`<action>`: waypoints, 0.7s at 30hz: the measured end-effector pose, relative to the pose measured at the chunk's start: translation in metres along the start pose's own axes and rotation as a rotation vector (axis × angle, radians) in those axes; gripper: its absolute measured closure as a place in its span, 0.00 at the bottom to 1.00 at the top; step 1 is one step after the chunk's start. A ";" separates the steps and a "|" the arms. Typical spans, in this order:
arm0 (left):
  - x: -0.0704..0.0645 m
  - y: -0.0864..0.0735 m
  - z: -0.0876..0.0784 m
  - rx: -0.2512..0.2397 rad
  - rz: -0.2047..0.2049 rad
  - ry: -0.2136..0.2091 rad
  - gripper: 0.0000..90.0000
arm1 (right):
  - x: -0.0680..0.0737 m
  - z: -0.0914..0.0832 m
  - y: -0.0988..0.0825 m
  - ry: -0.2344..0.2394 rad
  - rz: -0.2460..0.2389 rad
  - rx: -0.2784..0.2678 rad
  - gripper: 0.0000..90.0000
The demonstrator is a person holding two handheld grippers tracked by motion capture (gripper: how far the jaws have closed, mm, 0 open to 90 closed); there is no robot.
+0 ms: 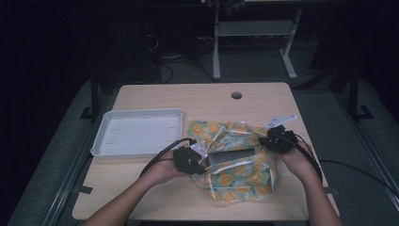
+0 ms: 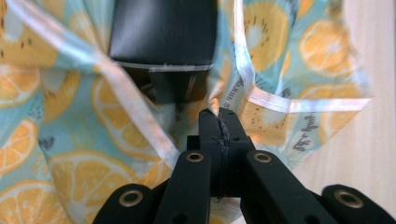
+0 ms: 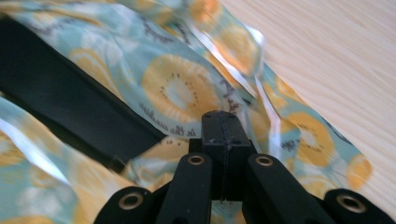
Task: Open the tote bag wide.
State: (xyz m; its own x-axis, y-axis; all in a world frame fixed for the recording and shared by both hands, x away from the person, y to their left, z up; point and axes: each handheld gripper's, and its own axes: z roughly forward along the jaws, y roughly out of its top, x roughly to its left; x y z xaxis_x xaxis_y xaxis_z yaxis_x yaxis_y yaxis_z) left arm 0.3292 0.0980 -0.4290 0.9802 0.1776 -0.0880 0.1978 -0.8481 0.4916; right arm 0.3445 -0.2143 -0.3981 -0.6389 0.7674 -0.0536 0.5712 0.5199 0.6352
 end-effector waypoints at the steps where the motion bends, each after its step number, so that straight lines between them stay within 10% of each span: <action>1: 0.000 0.000 0.000 0.000 0.000 0.000 1.00 | 0.000 0.000 0.000 0.000 0.000 0.000 1.00; 12: 0.003 -0.002 0.008 0.070 0.014 0.044 1.00 | -0.019 0.011 -0.018 -0.053 0.031 0.063 1.00; 21: 0.006 -0.002 0.005 0.045 0.010 0.099 1.00 | -0.012 0.018 -0.028 0.059 0.062 0.143 1.00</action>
State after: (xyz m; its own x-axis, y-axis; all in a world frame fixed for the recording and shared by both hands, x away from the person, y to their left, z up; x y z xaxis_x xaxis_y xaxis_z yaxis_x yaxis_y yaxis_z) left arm 0.3346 0.0978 -0.4350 0.9765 0.2153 0.0034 0.1905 -0.8712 0.4524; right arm 0.3454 -0.2314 -0.4297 -0.6270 0.7784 0.0306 0.6755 0.5236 0.5192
